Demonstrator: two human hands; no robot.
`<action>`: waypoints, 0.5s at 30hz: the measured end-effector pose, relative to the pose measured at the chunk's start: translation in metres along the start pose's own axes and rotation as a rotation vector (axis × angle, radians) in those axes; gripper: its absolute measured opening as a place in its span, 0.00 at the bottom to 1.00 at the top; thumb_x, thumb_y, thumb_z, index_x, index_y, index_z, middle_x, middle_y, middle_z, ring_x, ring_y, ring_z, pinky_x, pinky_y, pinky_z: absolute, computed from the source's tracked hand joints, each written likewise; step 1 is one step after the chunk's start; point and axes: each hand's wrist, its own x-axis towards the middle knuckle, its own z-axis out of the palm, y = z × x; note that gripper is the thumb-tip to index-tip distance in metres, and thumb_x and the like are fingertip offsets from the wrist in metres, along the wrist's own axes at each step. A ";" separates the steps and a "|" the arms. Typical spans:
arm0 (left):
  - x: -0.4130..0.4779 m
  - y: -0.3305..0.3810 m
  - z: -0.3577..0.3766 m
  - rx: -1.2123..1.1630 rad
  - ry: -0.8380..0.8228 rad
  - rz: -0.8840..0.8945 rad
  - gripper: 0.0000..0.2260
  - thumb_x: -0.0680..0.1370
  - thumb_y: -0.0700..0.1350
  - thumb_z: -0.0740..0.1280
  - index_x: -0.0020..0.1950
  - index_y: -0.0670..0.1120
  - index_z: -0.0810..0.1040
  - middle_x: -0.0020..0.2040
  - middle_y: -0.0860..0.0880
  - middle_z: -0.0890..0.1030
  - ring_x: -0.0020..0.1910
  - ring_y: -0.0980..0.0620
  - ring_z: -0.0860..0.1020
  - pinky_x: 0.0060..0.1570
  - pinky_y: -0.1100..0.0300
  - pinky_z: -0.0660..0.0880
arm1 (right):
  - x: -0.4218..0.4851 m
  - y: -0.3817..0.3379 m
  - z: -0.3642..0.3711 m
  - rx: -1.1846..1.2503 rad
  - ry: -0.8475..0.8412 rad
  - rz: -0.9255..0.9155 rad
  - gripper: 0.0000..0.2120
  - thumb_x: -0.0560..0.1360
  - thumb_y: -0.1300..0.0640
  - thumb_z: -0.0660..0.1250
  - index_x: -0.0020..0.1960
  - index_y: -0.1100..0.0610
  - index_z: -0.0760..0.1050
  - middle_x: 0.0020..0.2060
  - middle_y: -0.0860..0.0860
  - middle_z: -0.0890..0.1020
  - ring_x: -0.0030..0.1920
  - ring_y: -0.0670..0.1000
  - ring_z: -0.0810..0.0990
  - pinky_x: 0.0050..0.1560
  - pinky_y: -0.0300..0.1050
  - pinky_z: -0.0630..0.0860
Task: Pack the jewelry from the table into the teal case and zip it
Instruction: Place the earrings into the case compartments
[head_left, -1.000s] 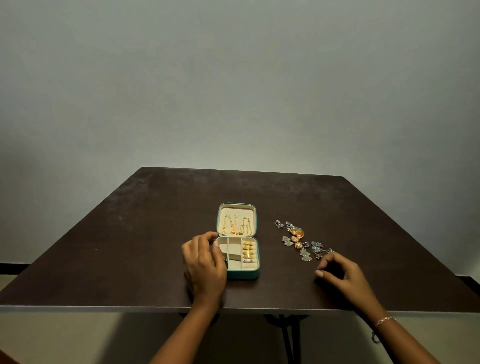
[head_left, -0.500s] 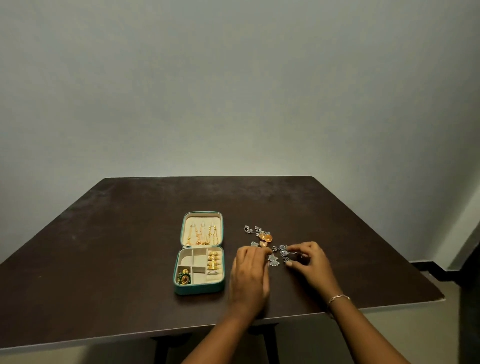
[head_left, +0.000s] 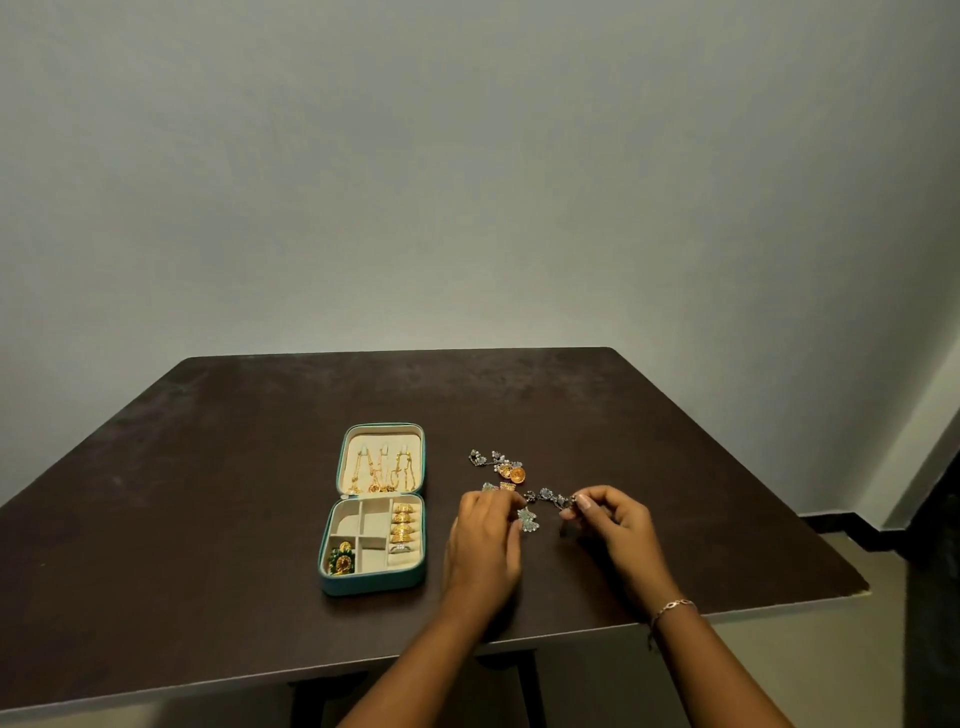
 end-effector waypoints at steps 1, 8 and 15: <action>0.002 0.000 0.001 -0.007 -0.025 -0.006 0.09 0.74 0.42 0.62 0.53 0.47 0.76 0.50 0.50 0.76 0.54 0.50 0.72 0.52 0.55 0.72 | -0.001 -0.002 0.000 0.071 -0.011 0.025 0.06 0.76 0.64 0.61 0.43 0.63 0.75 0.34 0.55 0.82 0.34 0.47 0.78 0.35 0.35 0.76; 0.012 0.007 0.026 -0.059 -0.249 -0.080 0.17 0.72 0.49 0.69 0.60 0.57 0.73 0.60 0.54 0.72 0.62 0.55 0.67 0.57 0.65 0.61 | -0.006 -0.006 -0.006 0.286 -0.126 0.086 0.08 0.76 0.62 0.58 0.44 0.63 0.74 0.33 0.55 0.80 0.31 0.45 0.74 0.34 0.38 0.73; 0.019 0.016 0.038 -0.242 -0.200 -0.113 0.10 0.68 0.48 0.63 0.46 0.52 0.80 0.45 0.54 0.78 0.50 0.54 0.74 0.51 0.61 0.66 | -0.001 -0.005 -0.014 0.469 -0.116 0.136 0.08 0.76 0.62 0.56 0.44 0.62 0.73 0.29 0.54 0.77 0.30 0.46 0.73 0.32 0.34 0.74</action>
